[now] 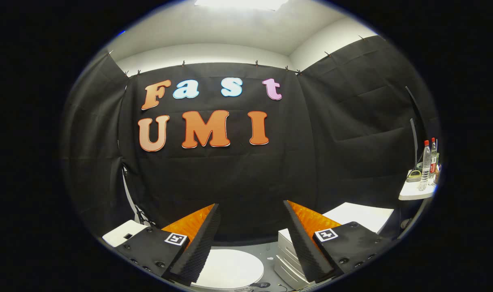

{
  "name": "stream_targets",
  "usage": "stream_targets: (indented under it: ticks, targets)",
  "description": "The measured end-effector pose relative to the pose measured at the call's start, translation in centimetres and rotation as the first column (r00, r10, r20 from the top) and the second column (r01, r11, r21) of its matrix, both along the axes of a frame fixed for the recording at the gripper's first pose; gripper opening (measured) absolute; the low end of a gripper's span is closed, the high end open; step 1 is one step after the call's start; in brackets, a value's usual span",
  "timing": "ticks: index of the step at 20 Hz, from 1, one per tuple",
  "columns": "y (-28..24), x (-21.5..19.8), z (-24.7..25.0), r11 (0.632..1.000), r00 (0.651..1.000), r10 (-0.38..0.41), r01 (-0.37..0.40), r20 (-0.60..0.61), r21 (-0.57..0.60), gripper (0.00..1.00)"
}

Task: Open the toilet lid.

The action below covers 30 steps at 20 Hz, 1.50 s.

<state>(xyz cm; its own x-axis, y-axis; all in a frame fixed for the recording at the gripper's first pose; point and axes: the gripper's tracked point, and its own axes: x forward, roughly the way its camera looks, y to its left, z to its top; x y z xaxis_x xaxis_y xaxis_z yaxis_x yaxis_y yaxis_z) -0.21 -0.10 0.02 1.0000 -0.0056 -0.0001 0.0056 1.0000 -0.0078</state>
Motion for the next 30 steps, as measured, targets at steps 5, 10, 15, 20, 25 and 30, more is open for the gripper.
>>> stream_targets:
  ticks: [5, 10, 15, 20, 25, 30]
  targets:
    - [0.1, 0.0, -0.6, 1.0, 1.0, 0.005, -0.005, -0.011, 0.014, 0.98]
    - [0.2, 0.2, -1.2, 1.0, 1.0, 0.01, -0.009, -0.019, 0.018, 0.98]
    - [0.0, 0.4, -1.6, 1.0, 1.0, 0.013, -0.013, -0.012, 0.018, 0.98]
    - [-0.8, 0.9, -4.0, 0.999, 0.999, 0.012, -0.01, -0.042, 0.048, 0.98]
    - [-1.8, 1.5, -8.5, 0.997, 0.996, 0.005, 0.002, -0.092, 0.081, 0.98]
    - [-3.6, 2.1, -15.3, 0.986, 0.987, -0.011, 0.037, -0.159, 0.16, 0.99]
